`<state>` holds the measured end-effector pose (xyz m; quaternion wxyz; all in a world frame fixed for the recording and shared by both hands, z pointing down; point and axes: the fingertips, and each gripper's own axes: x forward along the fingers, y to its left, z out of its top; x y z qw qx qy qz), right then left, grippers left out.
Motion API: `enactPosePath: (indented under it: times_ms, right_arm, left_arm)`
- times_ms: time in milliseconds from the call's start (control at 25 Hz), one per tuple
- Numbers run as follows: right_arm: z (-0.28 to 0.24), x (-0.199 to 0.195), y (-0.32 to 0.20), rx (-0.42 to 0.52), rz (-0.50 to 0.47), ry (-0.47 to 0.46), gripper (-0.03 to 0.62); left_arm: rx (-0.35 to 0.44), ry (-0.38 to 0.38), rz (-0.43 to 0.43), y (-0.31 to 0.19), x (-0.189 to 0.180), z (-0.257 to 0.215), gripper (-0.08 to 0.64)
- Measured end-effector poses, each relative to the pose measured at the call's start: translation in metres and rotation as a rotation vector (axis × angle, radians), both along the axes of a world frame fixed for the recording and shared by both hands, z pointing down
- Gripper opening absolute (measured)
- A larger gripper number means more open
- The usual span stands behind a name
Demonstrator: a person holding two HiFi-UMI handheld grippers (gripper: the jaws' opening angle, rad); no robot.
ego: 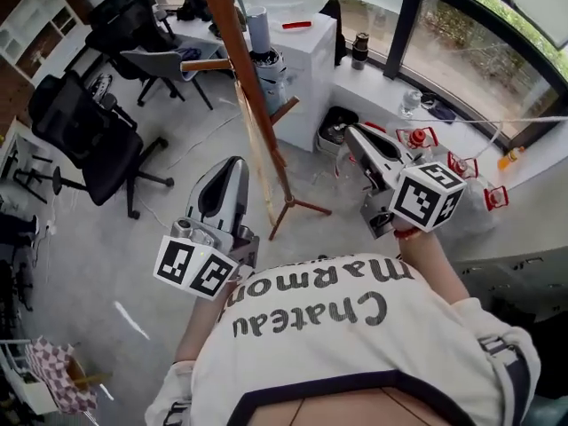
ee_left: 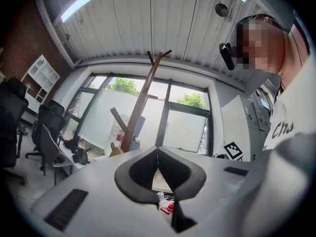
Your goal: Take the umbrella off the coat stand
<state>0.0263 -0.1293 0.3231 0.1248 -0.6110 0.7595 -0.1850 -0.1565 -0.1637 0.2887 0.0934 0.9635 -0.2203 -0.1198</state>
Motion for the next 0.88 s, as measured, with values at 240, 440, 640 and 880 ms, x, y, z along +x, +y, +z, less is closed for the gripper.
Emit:
enactPosePath:
  times_ms: [240, 440, 640, 880]
  right_arm:
    - [0.005, 0.031, -0.021, -0.005, -0.172, 0.043, 0.046]
    - [0.020, 0.059, -0.027, -0.027, -0.248, 0.043, 0.048]
    - [0.033, 0.076, -0.032, -0.040, -0.266, -0.024, 0.048]
    - [0.026, 0.087, -0.033, -0.033, -0.236, -0.026, 0.048]
  left_arm:
    - [0.048, 0.011, -0.196, 0.010, 0.025, -0.007, 0.023]
    - [0.041, 0.009, -0.324, 0.019, 0.043, 0.000, 0.023]
    - [0.038, -0.026, -0.328, 0.020, 0.063, -0.003, 0.023]
    - [0.075, -0.005, -0.254, 0.004, 0.086, -0.024, 0.023]
